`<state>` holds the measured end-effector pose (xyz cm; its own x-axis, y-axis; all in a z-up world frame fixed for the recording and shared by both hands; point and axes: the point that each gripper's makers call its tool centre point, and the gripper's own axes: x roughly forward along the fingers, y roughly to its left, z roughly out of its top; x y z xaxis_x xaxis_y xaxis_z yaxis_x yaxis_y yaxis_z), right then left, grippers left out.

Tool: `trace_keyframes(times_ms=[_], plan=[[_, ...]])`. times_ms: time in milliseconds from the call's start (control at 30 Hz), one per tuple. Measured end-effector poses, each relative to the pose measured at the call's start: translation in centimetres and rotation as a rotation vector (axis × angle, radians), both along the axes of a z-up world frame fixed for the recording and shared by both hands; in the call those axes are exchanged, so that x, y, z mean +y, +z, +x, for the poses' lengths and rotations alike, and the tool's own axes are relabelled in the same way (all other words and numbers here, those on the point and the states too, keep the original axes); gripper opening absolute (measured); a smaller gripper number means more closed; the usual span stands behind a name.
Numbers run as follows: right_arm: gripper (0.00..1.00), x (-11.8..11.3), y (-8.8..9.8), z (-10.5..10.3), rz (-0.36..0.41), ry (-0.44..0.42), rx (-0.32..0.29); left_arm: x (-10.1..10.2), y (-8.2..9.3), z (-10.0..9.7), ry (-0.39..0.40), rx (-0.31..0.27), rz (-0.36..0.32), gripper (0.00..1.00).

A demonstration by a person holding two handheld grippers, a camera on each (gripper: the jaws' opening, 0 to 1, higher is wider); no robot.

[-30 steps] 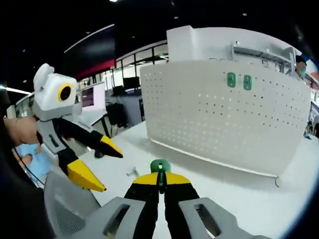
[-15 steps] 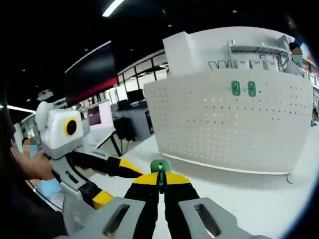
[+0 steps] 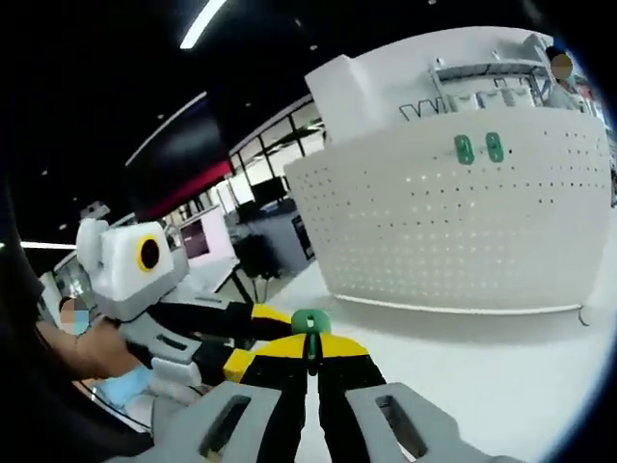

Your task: Insert the hook assembly into the mounting plate slot until the hook locks in place.

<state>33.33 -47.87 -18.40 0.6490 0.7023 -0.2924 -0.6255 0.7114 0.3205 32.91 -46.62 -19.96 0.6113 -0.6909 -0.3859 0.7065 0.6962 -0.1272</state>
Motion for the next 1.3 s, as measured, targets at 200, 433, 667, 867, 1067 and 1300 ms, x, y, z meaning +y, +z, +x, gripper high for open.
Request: trace_keyframes(times_ms=[200,433,667,867,1067,1300], plan=[[0.01,0.5,0.2,-0.3,0.010,0.016,0.002,0.0,-0.1,0.0,-0.002,0.027,-0.028,0.19],[0.01,1.0,0.1,-0.6,0.006,0.029,0.003,0.0,-0.2,-0.2,-0.011,0.063,-0.067,0.11],[0.01,1.2,-0.1,-0.7,0.000,0.035,0.007,-0.2,-0.4,-0.6,-0.020,0.062,-0.059,0.06],[0.01,1.3,-0.2,-0.7,0.001,0.036,0.013,-0.1,-0.4,-0.5,-0.021,0.056,-0.050,0.05],[0.01,1.5,-0.4,-0.8,-0.007,0.041,0.021,0.1,-0.6,-0.5,-0.022,0.054,-0.031,0.03],[0.01,1.5,-0.4,-0.8,-0.016,0.040,0.016,0.1,-0.7,-0.6,-0.014,0.088,-0.057,0.02]])
